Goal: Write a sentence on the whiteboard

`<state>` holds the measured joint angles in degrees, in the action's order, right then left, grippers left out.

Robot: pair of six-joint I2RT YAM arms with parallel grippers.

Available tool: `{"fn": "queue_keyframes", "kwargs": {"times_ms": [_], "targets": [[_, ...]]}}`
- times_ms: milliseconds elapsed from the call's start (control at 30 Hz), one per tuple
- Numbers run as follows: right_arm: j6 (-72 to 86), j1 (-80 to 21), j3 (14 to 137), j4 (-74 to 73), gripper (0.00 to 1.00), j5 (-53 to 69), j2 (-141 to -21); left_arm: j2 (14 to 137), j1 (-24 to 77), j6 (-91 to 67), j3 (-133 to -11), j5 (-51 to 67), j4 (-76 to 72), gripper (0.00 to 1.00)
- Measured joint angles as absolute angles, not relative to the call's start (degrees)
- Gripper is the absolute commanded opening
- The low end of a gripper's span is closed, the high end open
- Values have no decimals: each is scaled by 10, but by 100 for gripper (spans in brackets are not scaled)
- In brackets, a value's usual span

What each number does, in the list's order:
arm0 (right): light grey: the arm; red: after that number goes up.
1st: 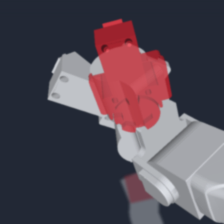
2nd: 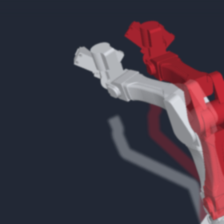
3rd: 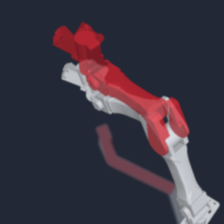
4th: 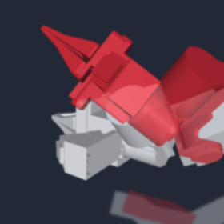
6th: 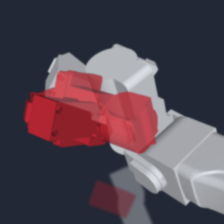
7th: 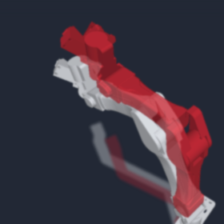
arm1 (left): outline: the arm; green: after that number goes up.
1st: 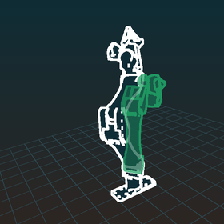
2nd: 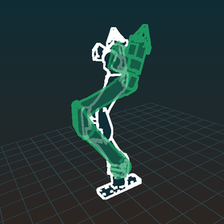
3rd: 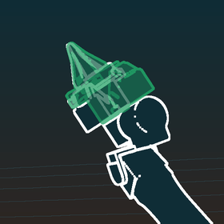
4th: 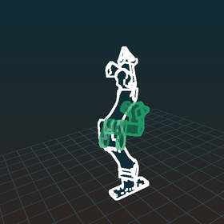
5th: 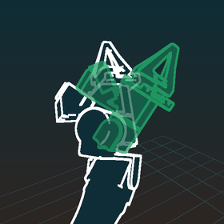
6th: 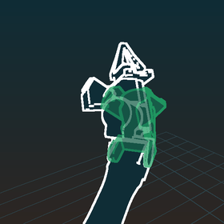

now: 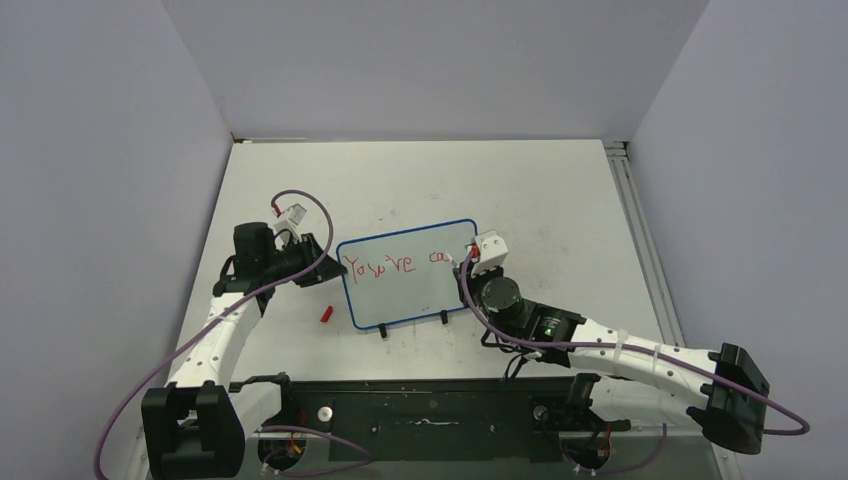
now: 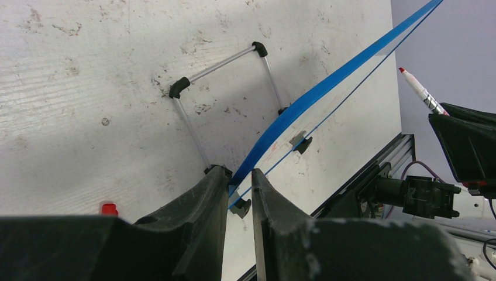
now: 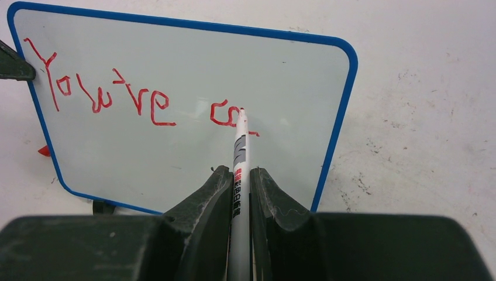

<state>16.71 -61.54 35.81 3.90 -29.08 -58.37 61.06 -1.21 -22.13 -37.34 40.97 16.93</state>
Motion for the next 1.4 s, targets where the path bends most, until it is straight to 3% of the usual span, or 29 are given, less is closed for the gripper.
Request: {"fn": "queue_keyframes", "kwargs": {"times_ms": [1400], "targets": [[165,-577,336,67,5,-261,-607,616,-11,-220,-373,409,170,20]]}}
